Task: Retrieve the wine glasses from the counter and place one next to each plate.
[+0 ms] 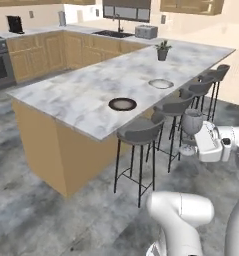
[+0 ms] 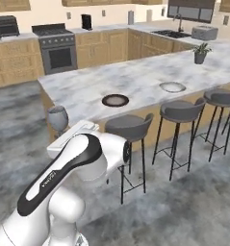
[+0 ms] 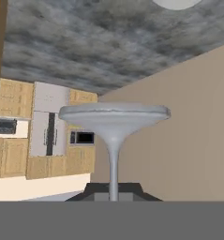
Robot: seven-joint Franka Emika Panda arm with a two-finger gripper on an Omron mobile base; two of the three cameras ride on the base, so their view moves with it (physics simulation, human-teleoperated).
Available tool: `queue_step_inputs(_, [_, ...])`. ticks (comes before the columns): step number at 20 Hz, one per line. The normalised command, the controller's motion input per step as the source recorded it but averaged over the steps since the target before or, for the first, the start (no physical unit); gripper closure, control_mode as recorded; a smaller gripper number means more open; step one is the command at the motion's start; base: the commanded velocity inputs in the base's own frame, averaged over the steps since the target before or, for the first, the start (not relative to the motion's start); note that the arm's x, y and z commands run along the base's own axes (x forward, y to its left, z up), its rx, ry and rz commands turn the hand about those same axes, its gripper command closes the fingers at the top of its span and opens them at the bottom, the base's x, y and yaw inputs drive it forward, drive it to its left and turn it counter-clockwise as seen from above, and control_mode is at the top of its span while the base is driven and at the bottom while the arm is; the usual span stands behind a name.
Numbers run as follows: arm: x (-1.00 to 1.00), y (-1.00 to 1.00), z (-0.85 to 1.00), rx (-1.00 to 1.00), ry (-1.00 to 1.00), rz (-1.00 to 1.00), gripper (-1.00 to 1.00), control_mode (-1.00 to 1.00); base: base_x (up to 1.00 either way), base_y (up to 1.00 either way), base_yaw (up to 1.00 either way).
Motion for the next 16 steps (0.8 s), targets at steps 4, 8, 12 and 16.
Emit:
queue_step_inputs(4, [0.00,0.00,0.00,0.00,0.00,0.00,1.00,1.00,0.05,-1.00,0.45])
queue_step_inputs(8, [0.00,0.00,0.00,0.00,0.00,0.00,1.00,1.00,-0.02,-1.00,0.40])
queue_step_inputs(12, [0.00,0.00,0.00,0.00,0.00,0.00,1.00,1.00,-0.12,-1.00,0.20])
queue_step_inputs(16, [0.00,0.00,0.00,0.00,0.00,0.00,1.00,1.00,0.00,-1.00,0.05])
